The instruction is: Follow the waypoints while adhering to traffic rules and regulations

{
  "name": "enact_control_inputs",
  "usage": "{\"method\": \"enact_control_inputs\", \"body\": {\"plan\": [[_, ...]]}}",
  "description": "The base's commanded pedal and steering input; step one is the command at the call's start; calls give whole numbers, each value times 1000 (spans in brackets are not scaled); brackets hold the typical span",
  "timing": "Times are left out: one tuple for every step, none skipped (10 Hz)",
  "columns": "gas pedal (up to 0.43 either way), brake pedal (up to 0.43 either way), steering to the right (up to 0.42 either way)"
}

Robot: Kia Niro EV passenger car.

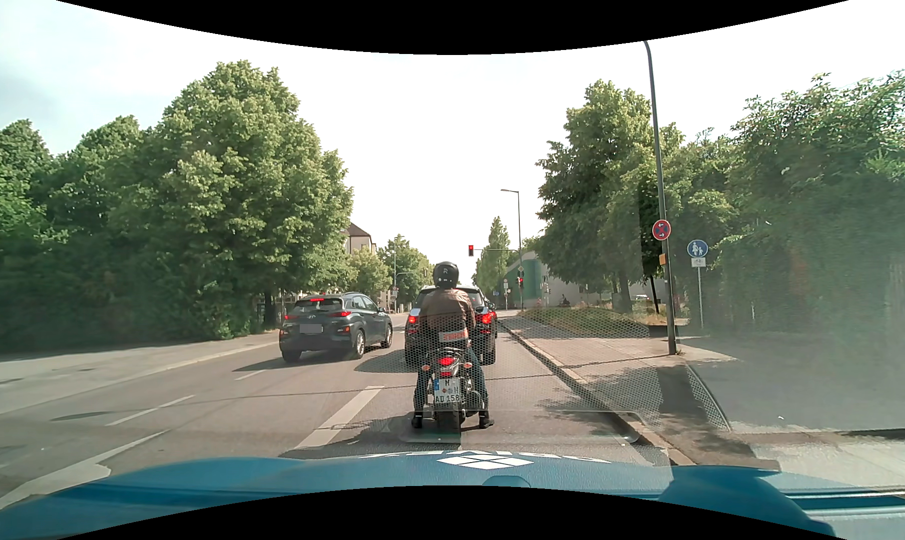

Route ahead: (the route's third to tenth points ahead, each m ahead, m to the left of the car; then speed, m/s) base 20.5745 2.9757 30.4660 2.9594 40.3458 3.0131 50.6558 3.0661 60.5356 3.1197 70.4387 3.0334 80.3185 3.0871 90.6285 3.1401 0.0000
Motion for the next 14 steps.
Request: {"method": "enact_control_inputs", "body": {"plan": [[0, 293, 4], [0, 293, 3], [0, 293, 4], [0, 293, 3], [0, 293, 3], [0, 293, 3], [0, 293, 4], [0, 293, 4], [0, 293, 3], [0, 293, 3], [0, 293, 4], [0, 293, 3], [0, 293, 4], [0, 293, 4]]}}
